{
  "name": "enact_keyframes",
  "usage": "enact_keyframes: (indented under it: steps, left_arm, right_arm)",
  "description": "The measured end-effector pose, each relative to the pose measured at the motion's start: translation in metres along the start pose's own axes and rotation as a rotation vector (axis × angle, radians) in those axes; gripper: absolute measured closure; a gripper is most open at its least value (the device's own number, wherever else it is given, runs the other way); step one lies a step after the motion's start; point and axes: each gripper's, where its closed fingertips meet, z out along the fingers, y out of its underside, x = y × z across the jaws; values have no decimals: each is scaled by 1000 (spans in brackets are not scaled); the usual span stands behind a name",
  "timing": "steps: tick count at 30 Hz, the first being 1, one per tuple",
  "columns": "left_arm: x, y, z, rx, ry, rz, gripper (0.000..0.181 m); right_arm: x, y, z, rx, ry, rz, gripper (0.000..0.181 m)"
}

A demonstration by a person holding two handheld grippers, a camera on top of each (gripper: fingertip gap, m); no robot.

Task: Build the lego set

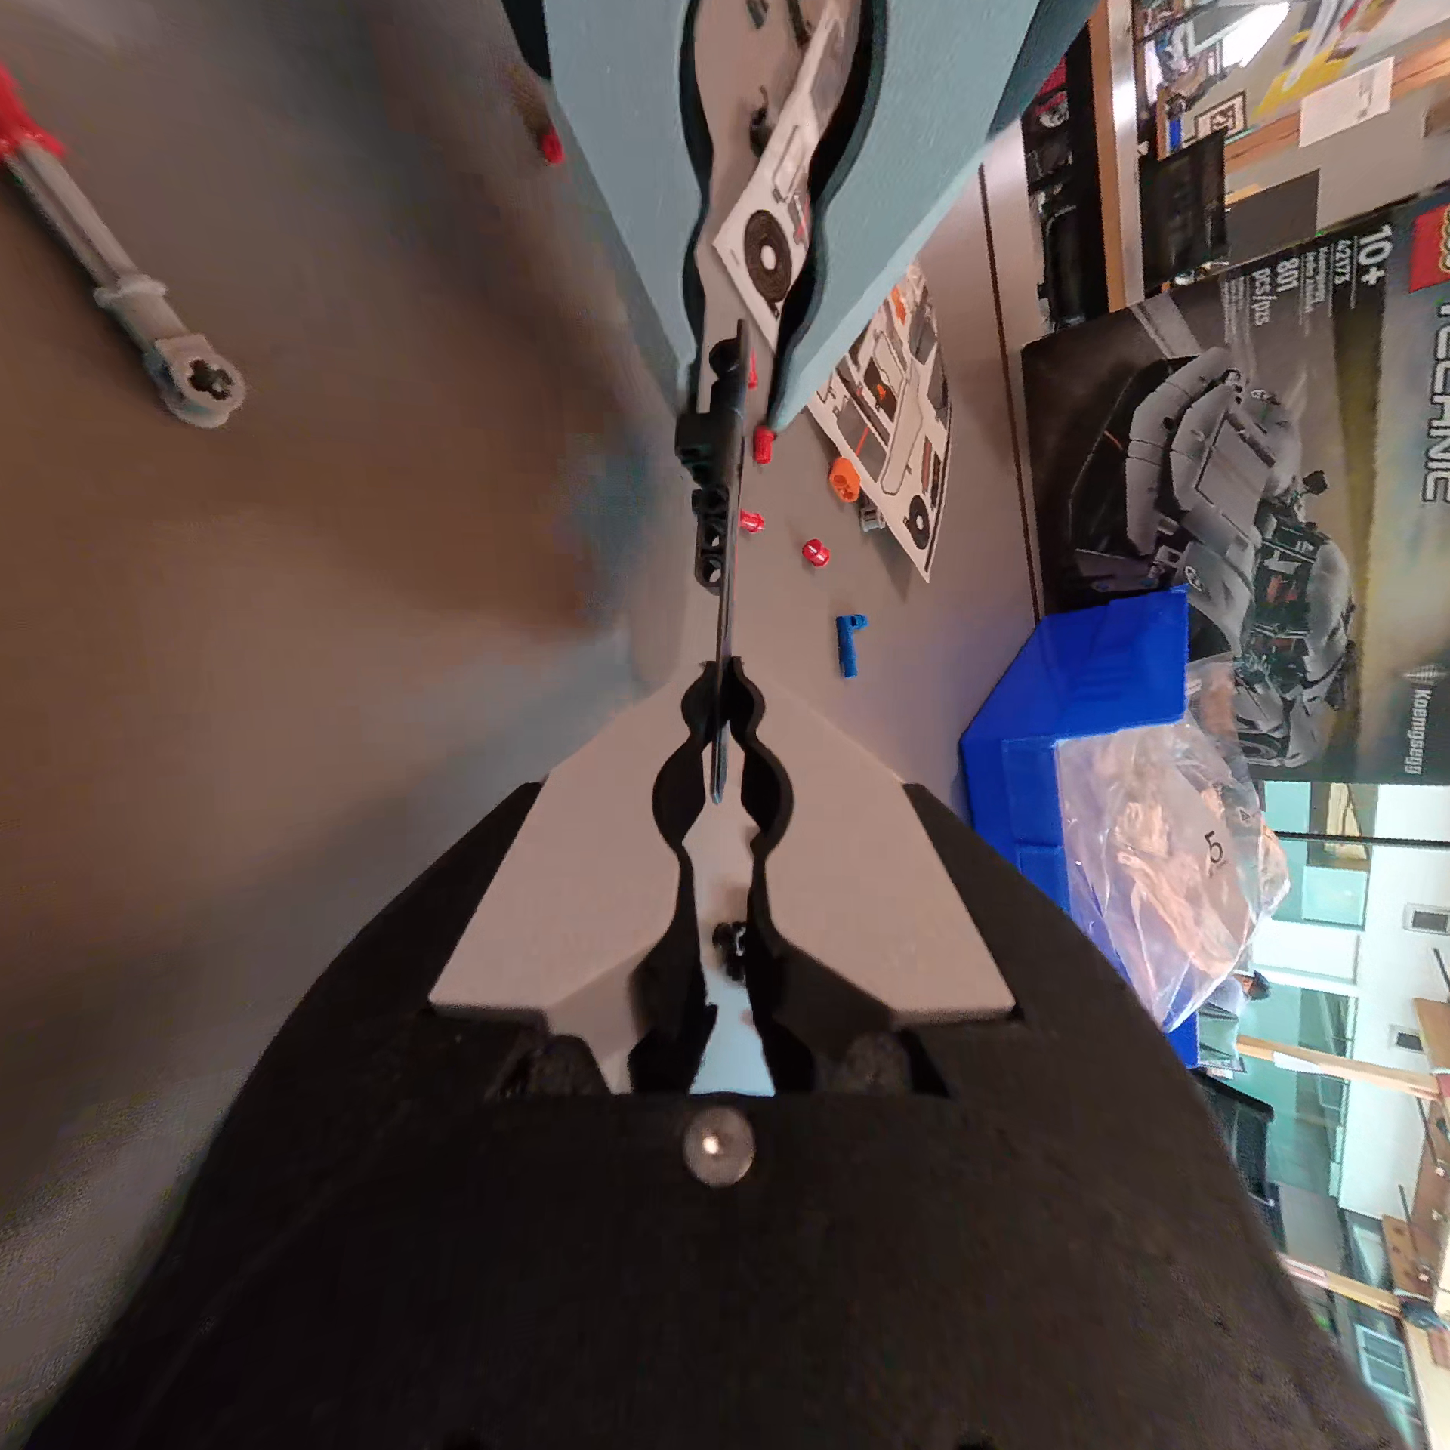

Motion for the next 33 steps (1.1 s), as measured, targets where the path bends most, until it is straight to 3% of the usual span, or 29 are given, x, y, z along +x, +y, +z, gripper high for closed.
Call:
enact_keyframes:
  steps: [4,8,12,20,33]
  left_arm:
    - [-9,-21,-8,102,-56,22,148]
    - [-3,-39,-2,141,-98,108,159]
    - [-7,-35,5,89,-159,144,177]
    - [-10,-36,3,54,-200,166,178]
    - [-12,-39,-1,50,-209,138,177]
  right_arm:
    - [7,-5,-6,47,8,16,181]
    - [9,-12,-9,73,7,-2,181]
    - [9,-21,-13,119,12,-34,181]
    - [8,-32,-14,158,22,-52,180]
    - [11,-24,-25,159,51,-88,181]
